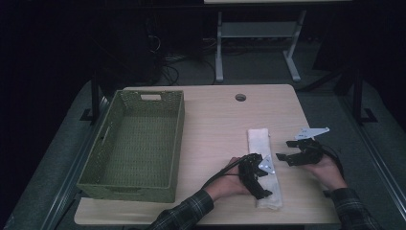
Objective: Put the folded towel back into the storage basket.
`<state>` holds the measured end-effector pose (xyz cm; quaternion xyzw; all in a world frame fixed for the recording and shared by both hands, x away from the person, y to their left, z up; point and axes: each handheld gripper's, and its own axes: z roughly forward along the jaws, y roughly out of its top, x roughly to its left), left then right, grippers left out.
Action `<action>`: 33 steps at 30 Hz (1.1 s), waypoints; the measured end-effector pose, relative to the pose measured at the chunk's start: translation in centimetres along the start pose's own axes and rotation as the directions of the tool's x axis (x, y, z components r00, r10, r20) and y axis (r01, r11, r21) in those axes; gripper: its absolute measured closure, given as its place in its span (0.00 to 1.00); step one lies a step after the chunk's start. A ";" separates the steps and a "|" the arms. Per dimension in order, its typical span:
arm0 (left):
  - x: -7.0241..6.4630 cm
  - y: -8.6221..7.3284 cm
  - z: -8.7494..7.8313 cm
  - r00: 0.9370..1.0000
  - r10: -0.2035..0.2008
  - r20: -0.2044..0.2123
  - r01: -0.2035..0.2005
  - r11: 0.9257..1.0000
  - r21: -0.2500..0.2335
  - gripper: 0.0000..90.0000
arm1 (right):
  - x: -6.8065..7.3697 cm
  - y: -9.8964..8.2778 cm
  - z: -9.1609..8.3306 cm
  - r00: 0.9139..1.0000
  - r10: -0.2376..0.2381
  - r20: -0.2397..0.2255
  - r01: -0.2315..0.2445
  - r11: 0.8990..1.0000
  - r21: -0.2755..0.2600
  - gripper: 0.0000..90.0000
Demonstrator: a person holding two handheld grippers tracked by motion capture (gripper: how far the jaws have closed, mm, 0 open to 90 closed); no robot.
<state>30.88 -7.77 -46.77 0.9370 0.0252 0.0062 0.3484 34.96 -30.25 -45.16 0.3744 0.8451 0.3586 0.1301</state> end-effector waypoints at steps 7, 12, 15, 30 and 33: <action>-0.1 -0.1 0.0 1.000 -0.022 -0.007 0.022 1.000 0.005 0.16 | 0.0 -0.1 0.0 1.000 0.011 -0.001 -0.011 1.000 0.006 0.29; 0.0 -0.2 -0.6 0.999 -0.041 -0.017 0.041 0.999 0.002 0.40 | -0.1 -0.1 0.0 1.000 0.006 0.000 -0.006 1.000 0.003 0.29; 0.0 -0.4 -1.0 0.999 -0.049 -0.016 0.049 0.999 0.007 0.57 | -0.1 -0.1 -0.1 1.000 0.006 -0.003 -0.006 1.000 0.004 0.29; 0.1 -0.7 -1.7 0.992 -0.120 0.025 0.119 0.992 0.030 0.88 | 0.2 1.1 -0.2 0.996 -0.032 -0.086 0.034 0.999 0.029 0.23; 0.1 -0.7 -1.6 0.990 -0.138 0.026 0.137 0.990 0.019 0.88 | -0.1 1.9 0.4 0.992 -0.065 -0.104 0.067 0.998 0.020 0.27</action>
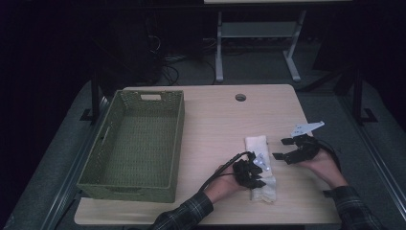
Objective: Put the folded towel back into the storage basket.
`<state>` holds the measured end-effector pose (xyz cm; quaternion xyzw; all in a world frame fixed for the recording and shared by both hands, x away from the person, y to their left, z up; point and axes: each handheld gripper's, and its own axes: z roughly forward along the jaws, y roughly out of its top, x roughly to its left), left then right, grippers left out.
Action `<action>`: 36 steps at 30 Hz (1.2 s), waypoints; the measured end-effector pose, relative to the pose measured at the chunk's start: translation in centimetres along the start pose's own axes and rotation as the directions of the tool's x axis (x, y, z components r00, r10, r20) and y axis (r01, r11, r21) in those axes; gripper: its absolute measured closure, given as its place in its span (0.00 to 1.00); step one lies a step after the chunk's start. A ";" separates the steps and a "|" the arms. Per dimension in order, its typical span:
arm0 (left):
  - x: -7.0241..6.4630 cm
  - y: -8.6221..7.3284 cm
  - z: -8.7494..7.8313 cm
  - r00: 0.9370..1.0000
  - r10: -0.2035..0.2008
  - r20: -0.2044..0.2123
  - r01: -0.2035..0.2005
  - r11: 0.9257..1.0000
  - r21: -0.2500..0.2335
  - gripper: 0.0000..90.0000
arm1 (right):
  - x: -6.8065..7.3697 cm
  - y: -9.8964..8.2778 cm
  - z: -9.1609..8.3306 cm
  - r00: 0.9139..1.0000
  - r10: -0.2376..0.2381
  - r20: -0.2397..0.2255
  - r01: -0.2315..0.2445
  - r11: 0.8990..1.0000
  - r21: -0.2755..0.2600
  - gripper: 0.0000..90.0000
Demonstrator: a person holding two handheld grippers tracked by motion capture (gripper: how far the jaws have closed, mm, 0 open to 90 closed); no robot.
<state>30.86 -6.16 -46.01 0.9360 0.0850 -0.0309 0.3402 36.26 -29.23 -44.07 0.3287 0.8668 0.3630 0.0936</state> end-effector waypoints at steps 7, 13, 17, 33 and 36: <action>0.0 0.1 0.0 1.000 0.013 -0.004 -0.013 1.000 0.013 0.88 | -0.8 2.4 1.7 0.993 -0.087 -0.084 0.087 0.996 -0.003 0.33; 0.1 0.0 0.0 1.000 -0.004 0.003 0.004 1.000 0.003 0.88 | -1.3 4.6 3.1 0.985 -0.130 -0.115 0.129 0.992 -0.020 0.36; 0.1 0.0 0.0 1.000 -0.001 0.002 0.001 1.000 0.001 0.88 | -1.6 5.5 4.4 0.978 -0.165 -0.128 0.164 0.986 -0.018 0.39; 0.2 0.0 0.0 1.000 -0.007 0.012 0.007 1.000 0.002 0.88 | -3.4 5.6 8.4 0.965 -0.159 -0.208 0.174 0.983 0.058 0.49; 0.3 0.0 0.0 1.000 -0.010 0.014 0.010 1.000 0.002 0.88 | -3.4 5.5 8.5 0.962 -0.164 -0.216 0.181 0.982 0.060 0.49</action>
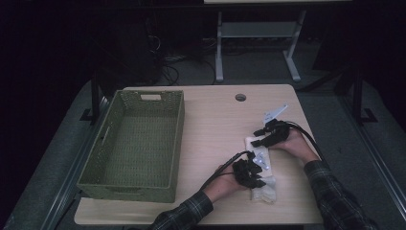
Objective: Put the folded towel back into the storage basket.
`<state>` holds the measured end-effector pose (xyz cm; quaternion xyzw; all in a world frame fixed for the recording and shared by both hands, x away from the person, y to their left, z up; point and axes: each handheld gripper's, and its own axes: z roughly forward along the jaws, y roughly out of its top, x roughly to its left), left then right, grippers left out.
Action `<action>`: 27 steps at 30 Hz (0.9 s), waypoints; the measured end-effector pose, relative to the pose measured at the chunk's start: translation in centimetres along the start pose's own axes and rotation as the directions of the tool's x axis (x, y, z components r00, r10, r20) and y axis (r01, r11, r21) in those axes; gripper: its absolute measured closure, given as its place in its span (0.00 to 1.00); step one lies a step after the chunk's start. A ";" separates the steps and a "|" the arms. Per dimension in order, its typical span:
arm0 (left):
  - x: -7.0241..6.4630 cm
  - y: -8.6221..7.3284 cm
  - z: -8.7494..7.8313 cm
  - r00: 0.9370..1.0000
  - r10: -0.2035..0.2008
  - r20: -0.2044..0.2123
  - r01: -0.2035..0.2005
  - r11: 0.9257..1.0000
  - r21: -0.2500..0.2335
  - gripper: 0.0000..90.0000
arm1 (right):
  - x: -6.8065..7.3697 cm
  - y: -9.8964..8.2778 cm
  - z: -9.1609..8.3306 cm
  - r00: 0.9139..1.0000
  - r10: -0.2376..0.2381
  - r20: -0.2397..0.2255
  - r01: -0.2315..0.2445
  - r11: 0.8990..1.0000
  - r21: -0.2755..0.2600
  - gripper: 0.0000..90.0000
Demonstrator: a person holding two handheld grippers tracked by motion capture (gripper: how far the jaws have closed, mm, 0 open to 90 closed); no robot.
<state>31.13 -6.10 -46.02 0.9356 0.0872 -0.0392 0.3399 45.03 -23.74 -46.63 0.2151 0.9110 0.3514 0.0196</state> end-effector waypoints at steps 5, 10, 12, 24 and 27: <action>0.0 0.0 0.0 1.000 -0.002 0.000 0.002 1.000 0.000 0.88 | 0.2 -0.1 0.1 1.000 -0.019 0.007 0.019 1.000 0.005 0.51; 0.0 0.0 0.0 1.000 -0.003 0.000 0.003 1.000 0.000 0.88 | 0.5 -0.4 -0.1 0.999 -0.038 0.017 0.038 0.999 0.002 0.60; 0.0 0.0 0.0 1.000 -0.002 0.000 0.002 1.000 0.000 0.88 | 0.5 -0.5 -0.2 1.000 -0.029 0.008 0.029 1.000 -0.003 0.67; 0.2 -0.2 0.0 1.000 -0.015 0.014 0.015 1.000 -0.016 0.88 | 0.8 -0.7 -0.4 0.999 0.029 -0.038 -0.029 1.000 -0.004 0.89; 0.1 -0.1 0.0 1.000 -0.005 0.009 0.005 1.000 -0.019 0.89 | 0.7 -0.7 -0.5 0.999 0.035 -0.041 -0.035 0.999 -0.007 0.89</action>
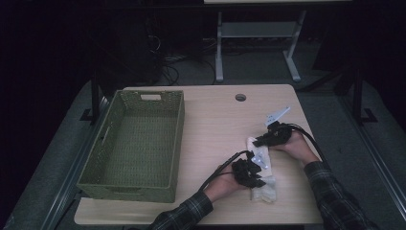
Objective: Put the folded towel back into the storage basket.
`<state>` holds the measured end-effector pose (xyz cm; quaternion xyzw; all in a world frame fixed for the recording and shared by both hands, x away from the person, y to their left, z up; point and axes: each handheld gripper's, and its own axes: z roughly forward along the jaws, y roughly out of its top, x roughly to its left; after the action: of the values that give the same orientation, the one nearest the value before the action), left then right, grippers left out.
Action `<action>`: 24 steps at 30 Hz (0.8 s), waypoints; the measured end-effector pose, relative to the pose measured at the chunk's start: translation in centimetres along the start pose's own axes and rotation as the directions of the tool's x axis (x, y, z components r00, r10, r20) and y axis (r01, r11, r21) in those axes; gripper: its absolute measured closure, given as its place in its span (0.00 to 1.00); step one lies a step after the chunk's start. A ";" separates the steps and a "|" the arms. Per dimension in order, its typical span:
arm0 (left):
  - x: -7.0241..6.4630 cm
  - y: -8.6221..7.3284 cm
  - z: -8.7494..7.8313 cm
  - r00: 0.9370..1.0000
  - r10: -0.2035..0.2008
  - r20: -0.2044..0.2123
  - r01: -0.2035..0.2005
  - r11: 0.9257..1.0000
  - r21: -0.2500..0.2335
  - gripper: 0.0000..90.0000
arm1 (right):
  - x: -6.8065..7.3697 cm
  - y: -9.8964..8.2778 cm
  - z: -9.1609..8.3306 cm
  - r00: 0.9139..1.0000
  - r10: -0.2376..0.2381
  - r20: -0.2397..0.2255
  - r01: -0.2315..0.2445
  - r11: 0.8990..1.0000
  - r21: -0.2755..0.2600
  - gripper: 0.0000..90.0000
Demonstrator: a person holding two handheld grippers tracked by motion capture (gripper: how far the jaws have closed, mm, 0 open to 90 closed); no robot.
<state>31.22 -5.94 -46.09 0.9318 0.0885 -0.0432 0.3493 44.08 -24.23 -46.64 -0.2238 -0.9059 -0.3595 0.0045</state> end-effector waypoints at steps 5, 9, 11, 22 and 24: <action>0.1 0.1 -0.5 1.000 -0.004 0.014 0.004 1.000 -0.007 0.89 | 0.1 0.0 -0.6 1.000 -0.002 0.010 0.003 1.000 -0.006 0.89; 0.1 0.1 -1.4 0.999 -0.021 0.027 0.022 0.999 -0.025 0.89 | 0.3 0.0 -1.3 1.000 0.000 0.014 0.000 1.000 -0.021 0.89; 0.0 0.2 -1.9 0.999 -0.025 0.030 0.026 0.999 -0.036 0.89 | 0.4 0.1 -1.6 1.000 -0.005 0.016 0.006 1.000 -0.031 0.89; -0.4 1.1 -4.5 0.999 -0.018 0.028 0.020 0.997 -0.080 0.89 | 1.6 0.8 -3.5 1.000 -0.011 0.010 0.011 0.996 -0.089 0.89; -0.3 1.3 -5.0 1.000 -0.021 0.023 0.023 0.996 -0.089 0.89 | 1.9 1.0 -3.7 1.000 -0.014 0.005 0.014 0.995 -0.095 0.89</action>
<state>31.22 -3.65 -41.50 0.9136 0.0969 -0.0534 0.3912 42.28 -25.19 -42.94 -0.2183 -0.8892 -0.4019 -0.0108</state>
